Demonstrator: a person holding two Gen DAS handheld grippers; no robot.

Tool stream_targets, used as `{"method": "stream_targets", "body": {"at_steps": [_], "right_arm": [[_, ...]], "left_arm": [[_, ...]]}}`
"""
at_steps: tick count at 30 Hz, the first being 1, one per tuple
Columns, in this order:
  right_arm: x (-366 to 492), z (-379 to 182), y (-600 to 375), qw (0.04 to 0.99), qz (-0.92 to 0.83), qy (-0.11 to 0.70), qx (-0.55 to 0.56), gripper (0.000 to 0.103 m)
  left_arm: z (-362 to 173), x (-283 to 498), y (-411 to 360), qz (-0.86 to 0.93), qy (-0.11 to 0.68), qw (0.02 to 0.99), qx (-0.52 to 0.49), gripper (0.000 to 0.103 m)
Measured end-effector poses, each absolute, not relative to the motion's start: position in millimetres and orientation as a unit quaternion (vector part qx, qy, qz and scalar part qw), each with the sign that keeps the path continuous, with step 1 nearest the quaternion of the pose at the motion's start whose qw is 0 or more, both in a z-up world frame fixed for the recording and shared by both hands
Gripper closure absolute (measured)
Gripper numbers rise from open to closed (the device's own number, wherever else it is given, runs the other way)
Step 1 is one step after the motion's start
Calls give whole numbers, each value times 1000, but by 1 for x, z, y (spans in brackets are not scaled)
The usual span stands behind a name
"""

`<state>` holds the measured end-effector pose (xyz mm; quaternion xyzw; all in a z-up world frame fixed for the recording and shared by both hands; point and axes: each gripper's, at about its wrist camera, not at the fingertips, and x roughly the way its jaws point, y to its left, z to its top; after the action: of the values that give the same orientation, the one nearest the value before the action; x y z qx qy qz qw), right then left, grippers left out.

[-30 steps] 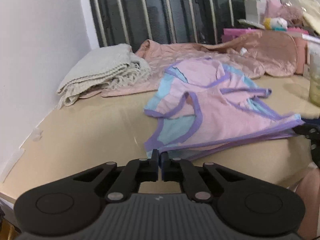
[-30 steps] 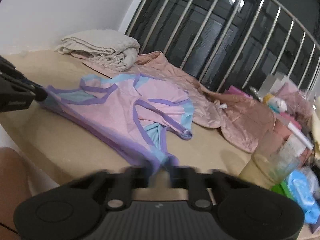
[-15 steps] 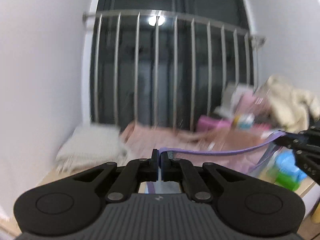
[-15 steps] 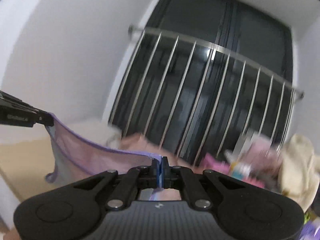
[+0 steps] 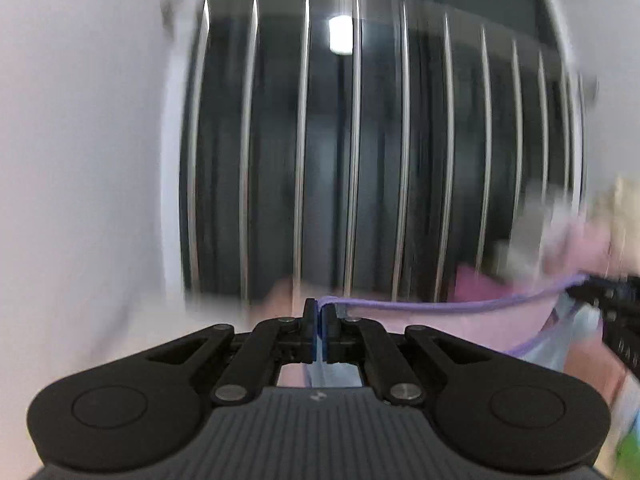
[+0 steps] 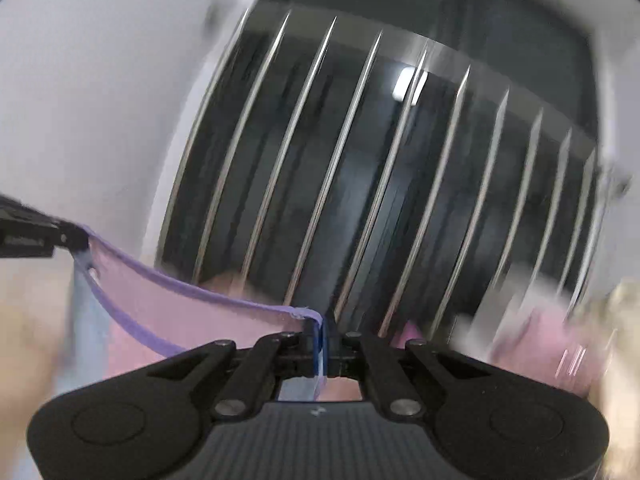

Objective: Fold clothes

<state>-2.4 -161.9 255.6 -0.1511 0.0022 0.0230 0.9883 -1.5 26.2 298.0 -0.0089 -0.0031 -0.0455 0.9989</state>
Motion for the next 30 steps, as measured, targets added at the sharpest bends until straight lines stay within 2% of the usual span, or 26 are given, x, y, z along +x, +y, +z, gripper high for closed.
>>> {"method": "stream_targets", "body": {"at_steps": [3, 4, 6, 10, 15, 16, 18, 19, 20, 21, 22, 23, 24, 30], "right_arm": [[-51, 308, -161, 981, -7, -125, -150, 102], [-66, 315, -163, 978, -9, -144, -151, 102], [-87, 310, -165, 975, -5, -161, -154, 102], [-88, 252, -164, 979, 28, -77, -189, 101], [-65, 126, -172, 971, 83, 133, -179, 101], [-65, 100, -178, 967, 89, 170, -168, 101], [-76, 58, -193, 960, 93, 226, -138, 101], [-86, 44, -200, 957, 96, 244, -128, 95], [-93, 33, -203, 954, 100, 258, -118, 92], [-90, 32, -196, 952, 110, 260, -115, 77], [-87, 31, -188, 951, 120, 262, -111, 58], [-84, 30, -180, 950, 131, 263, -107, 50], [-81, 29, -173, 948, 141, 265, -104, 45], [-64, 23, -127, 937, 203, 274, -81, 48]], "left_arm": [[344, -59, 27, -53, -120, 991, -3, 101], [348, -78, 27, -54, -152, 987, 4, 101], [340, -96, 24, -56, -161, 985, 14, 101], [277, -96, 13, -73, -57, 994, 54, 101], [118, -68, 5, -78, 193, 976, 67, 101], [91, -73, 7, -94, 232, 967, 52, 99], [62, -88, 20, -130, 286, 949, 10, 81], [48, -96, 26, -149, 311, 939, -12, 71], [34, -104, 33, -167, 336, 926, -33, 69], [35, -109, 46, -169, 338, 924, -55, 68], [43, -107, 59, -164, 331, 927, -65, 62], [52, -100, 68, -147, 320, 934, -67, 55], [62, -93, 76, -128, 308, 940, -68, 54], [74, 6, 76, -29, 304, 950, -62, 55]]}}
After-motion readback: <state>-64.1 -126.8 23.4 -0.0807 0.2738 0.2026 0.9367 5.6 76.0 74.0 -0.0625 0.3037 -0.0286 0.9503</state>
